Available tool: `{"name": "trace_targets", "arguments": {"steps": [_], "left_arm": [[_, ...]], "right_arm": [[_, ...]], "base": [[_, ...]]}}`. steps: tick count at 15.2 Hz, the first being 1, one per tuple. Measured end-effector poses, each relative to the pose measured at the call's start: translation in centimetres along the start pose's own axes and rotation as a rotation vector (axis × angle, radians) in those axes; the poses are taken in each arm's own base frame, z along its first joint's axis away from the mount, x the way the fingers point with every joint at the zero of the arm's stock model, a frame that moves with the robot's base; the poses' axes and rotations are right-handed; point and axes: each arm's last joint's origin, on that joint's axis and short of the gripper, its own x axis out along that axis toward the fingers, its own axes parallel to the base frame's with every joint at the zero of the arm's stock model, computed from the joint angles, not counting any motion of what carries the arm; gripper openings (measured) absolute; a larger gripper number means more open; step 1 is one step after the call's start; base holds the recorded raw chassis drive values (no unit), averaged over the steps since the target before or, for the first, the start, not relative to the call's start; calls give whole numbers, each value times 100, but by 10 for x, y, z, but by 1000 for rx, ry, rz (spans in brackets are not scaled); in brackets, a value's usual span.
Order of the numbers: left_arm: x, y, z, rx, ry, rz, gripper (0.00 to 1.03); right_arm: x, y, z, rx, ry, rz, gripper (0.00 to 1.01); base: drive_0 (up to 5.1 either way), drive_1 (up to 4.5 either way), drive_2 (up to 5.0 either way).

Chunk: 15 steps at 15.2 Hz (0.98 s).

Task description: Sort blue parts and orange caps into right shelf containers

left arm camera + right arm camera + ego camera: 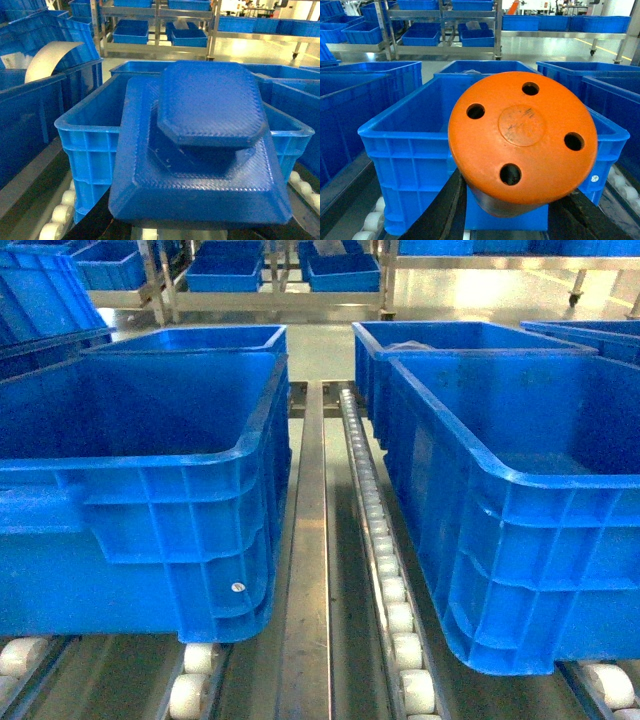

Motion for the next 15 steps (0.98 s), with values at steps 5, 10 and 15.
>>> {"name": "trace_targets", "arguments": {"steps": [5,10,15], "left_arm": [[0,0,0,0,0,0,41],[0,0,0,0,0,0,41],[7,-2,21,-15,-167,-8,41]], "right_arm": [[0,0,0,0,0,0,39],[0,0,0,0,-2,-2,39],[9,6,13,-68,-57,-71,39]], "base": [[0,0,0],[0,0,0],[0,0,0]]}}
